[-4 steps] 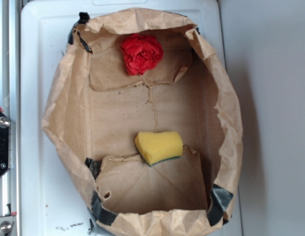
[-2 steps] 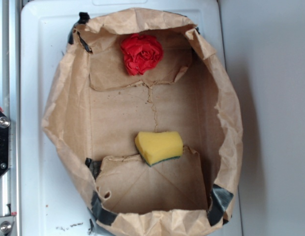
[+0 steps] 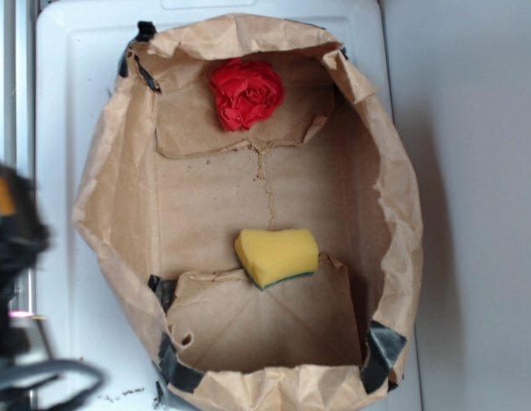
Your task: Grab the red paper.
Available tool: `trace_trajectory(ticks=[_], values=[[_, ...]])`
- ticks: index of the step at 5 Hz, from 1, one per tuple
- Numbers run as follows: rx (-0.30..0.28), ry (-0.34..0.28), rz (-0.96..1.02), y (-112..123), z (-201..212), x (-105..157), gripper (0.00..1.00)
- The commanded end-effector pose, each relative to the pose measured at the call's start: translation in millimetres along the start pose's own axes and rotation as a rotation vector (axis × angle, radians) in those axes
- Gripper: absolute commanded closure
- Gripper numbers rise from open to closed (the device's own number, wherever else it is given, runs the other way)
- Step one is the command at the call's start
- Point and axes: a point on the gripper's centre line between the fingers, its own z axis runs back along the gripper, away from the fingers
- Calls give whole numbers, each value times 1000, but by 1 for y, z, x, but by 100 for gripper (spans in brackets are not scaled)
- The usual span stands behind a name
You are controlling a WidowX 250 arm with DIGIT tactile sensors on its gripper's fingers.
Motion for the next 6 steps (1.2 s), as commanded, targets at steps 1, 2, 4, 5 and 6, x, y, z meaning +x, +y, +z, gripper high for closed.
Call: trace_trajectory(ticks=[1, 2, 4, 5, 6], values=[[-3, -143, 303, 13, -25, 53, 0], [35, -184, 417, 19, -42, 76, 0], [102, -234, 524, 32, -60, 102, 0], [125, -254, 568, 39, -63, 114, 0], [162, -277, 626, 49, -62, 123, 0]])
